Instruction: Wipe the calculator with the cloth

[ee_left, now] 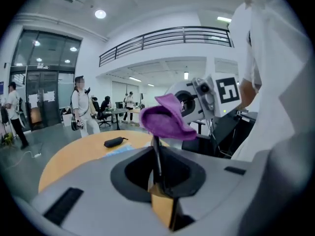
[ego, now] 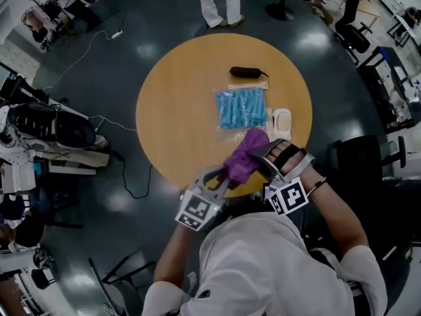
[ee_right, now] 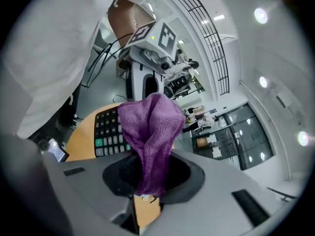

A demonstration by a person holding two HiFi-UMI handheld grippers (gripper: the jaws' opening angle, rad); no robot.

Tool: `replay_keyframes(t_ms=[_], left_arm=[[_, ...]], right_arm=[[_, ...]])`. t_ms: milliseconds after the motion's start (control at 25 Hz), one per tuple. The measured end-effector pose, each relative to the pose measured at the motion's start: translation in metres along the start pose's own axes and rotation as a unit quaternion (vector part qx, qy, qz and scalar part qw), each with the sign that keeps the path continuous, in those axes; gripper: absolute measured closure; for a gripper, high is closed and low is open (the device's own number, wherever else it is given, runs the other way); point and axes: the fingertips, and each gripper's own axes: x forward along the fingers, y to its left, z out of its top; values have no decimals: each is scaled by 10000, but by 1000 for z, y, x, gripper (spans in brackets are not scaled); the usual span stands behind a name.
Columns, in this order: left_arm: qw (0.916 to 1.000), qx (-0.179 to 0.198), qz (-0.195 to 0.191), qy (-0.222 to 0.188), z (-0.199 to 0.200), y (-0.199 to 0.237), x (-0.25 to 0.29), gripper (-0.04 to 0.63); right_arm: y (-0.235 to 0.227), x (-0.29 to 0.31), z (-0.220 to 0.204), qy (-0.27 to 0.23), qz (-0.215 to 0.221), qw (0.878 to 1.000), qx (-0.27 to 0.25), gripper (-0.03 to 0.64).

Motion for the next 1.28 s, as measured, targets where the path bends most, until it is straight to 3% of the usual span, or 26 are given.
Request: replay_keyframes(t_ms=[160, 240, 360, 480, 600, 760, 840, 960, 1040, 1120, 1200, 1280], left_arm=[[9983, -275, 15, -519, 14, 10, -11, 548], [9963, -380, 27, -764, 20, 13, -14, 548], [9934, -563, 114, -995, 28, 16, -16, 548], [9908, -671, 238, -1149, 30, 22, -19, 548], [9883, -813, 332, -1248, 27, 31, -21, 548], [9876, -822, 420, -1268, 29, 33, -23, 548], [9893, -590, 501, -1235, 35, 29, -24, 548], [9898, 411, 539, -1255, 42, 19, -23, 548], [9838, 1153, 289, -1343, 45, 8, -22, 548], [9758, 1638, -407, -1390, 47, -7, -25, 548], [9636, 1763, -1473, -1369, 61, -27, -41, 548], [9472, 1492, -2443, -1445, 90, -44, -67, 548]], right_arm=[[-10, -3, -21, 93, -89, 9984, 541, 529], [-9, -4, -23, -85, -68, 9923, 1230, 529], [1, 1, -22, -448, -9, 9654, 2569, 529], [23, 7, -26, -599, 69, 9354, 3485, 529], [54, 12, -32, -575, 264, 9180, 3916, 529], [110, 24, -36, -364, 839, 9102, 4039, 529], [134, 29, -41, -273, 1150, 9050, 4087, 529], [144, 28, -55, -378, 1378, 8786, 4557, 529], [129, 19, -66, -569, 1369, 8663, 4770, 529], [98, 4, -71, -930, 1343, 8687, 4676, 529], [51, -22, -64, -1671, 1317, 8703, 4443, 529], [-14, -58, -44, -2745, 1122, 8548, 4258, 529]])
